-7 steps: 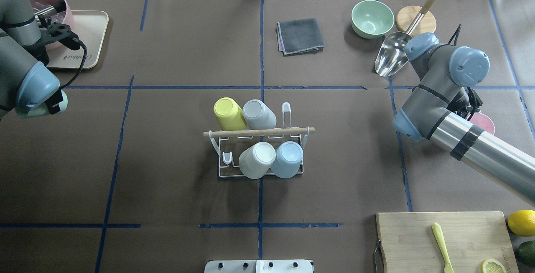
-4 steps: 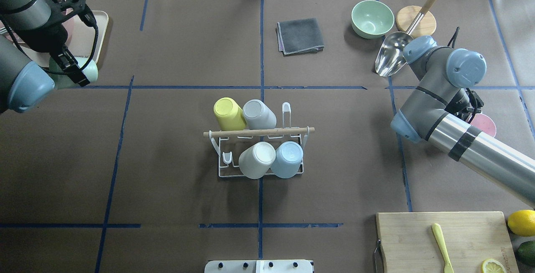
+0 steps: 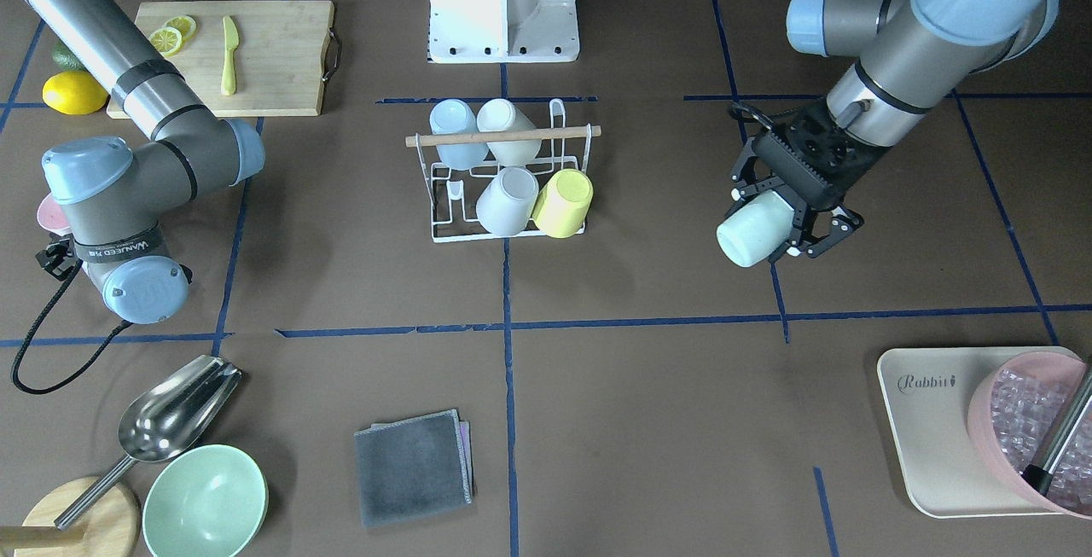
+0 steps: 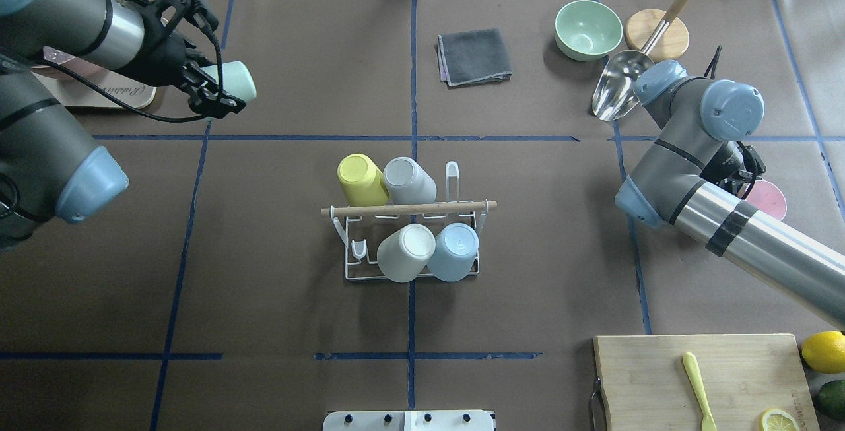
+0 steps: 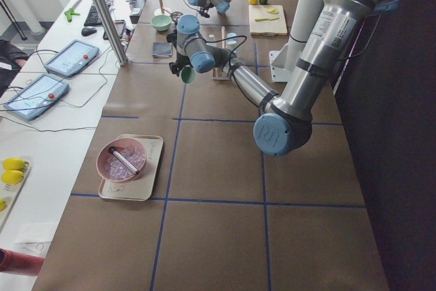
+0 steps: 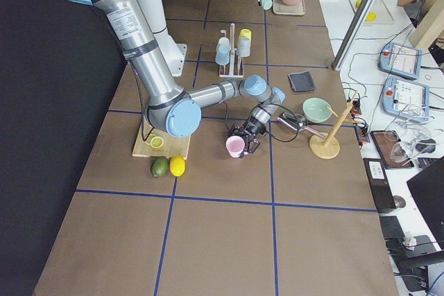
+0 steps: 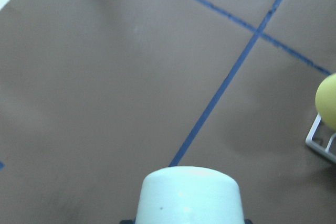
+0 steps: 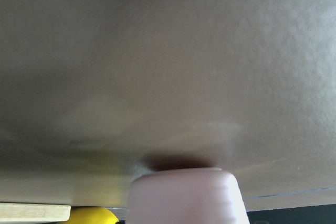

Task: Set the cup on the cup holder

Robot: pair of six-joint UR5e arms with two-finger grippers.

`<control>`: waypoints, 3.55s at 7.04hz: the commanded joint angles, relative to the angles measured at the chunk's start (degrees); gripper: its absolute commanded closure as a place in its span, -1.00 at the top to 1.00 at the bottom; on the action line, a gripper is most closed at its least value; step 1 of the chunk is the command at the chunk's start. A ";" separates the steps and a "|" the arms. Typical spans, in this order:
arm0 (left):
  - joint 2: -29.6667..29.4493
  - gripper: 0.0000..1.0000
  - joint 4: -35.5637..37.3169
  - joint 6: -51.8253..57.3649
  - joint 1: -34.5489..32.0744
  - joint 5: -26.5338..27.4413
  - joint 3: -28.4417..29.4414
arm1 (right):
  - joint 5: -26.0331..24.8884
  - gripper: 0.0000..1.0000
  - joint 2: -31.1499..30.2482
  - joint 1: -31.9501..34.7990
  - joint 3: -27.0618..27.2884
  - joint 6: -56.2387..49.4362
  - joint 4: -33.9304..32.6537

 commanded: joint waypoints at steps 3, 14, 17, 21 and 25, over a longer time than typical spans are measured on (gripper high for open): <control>1.82 -0.91 -30.00 -10.87 10.36 15.27 -3.66 | 0.59 -0.81 0.97 2.77 8.38 -0.93 -1.14; 7.20 -0.90 -76.37 -10.87 34.64 49.22 6.08 | 36.54 -0.96 -6.59 9.11 19.09 32.22 87.95; 4.83 -0.90 -76.37 -10.87 35.35 49.22 10.28 | 31.30 -0.95 -2.91 7.09 13.17 42.10 107.46; 3.59 -0.89 -76.28 -10.96 35.53 49.05 12.31 | 11.33 -0.96 -2.90 -2.14 6.79 58.74 137.02; 2.89 -0.89 -76.28 -10.87 36.75 49.13 13.81 | 5.08 -0.94 -2.20 -8.21 6.66 57.61 143.61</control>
